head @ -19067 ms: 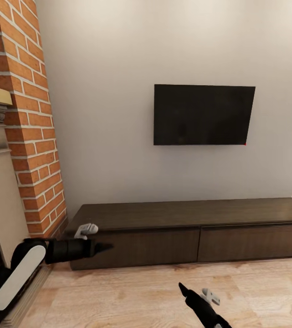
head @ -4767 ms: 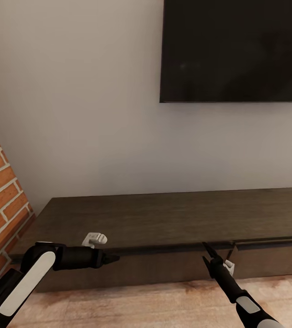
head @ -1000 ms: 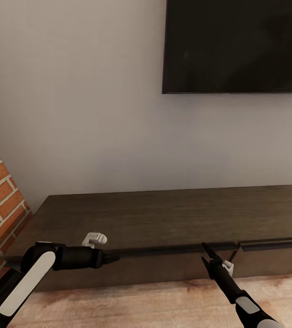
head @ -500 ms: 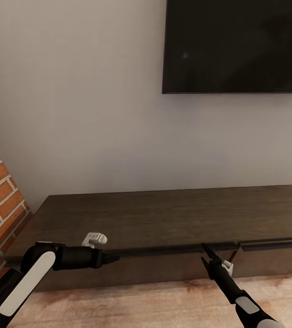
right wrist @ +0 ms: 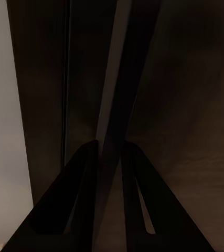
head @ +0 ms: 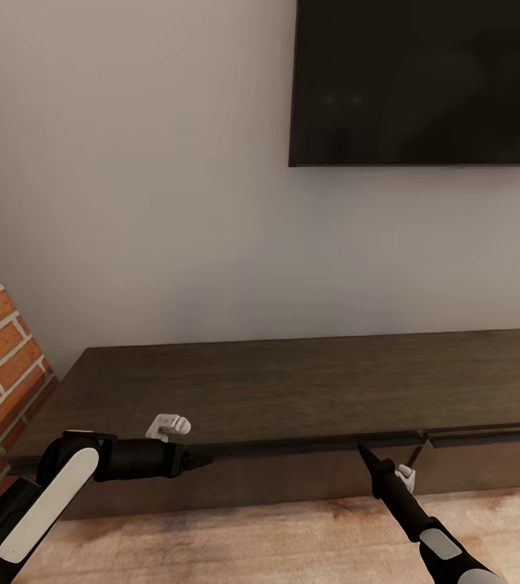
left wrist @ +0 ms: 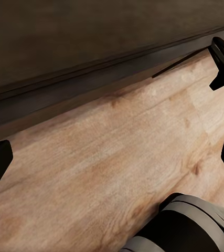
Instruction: Place each of the two pumpkins and all three candles from the living room inside a cabinet in the living room (use any cabinet), then make sure every cabinet is closed, and position the cauldron so it is next to a table in the living room.
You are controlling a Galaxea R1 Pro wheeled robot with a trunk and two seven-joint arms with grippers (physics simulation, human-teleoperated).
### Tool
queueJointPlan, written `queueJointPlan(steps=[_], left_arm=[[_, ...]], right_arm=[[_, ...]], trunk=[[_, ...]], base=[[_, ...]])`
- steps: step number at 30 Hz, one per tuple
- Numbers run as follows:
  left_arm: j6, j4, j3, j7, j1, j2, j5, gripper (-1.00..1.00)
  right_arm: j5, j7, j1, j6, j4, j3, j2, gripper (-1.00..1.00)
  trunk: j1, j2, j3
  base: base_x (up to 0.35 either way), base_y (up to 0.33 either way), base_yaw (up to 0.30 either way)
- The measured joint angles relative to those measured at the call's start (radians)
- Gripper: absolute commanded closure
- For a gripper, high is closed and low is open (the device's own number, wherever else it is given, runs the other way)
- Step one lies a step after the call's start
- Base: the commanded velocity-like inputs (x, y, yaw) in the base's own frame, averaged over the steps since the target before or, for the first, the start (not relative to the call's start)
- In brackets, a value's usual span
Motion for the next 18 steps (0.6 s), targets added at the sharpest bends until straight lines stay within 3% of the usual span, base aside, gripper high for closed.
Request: queueJointPlan(steps=[18], left_arm=[[0.000,0.000,0.000,0.000,0.000,0.000,0.000,-1.00]], right_arm=[[-0.002,-0.002,0.000,0.001,0.000,-0.001,0.001,1.00]], trunk=[[0.000,0.000,0.000]], base=[[0.000,0.000,0.000]])
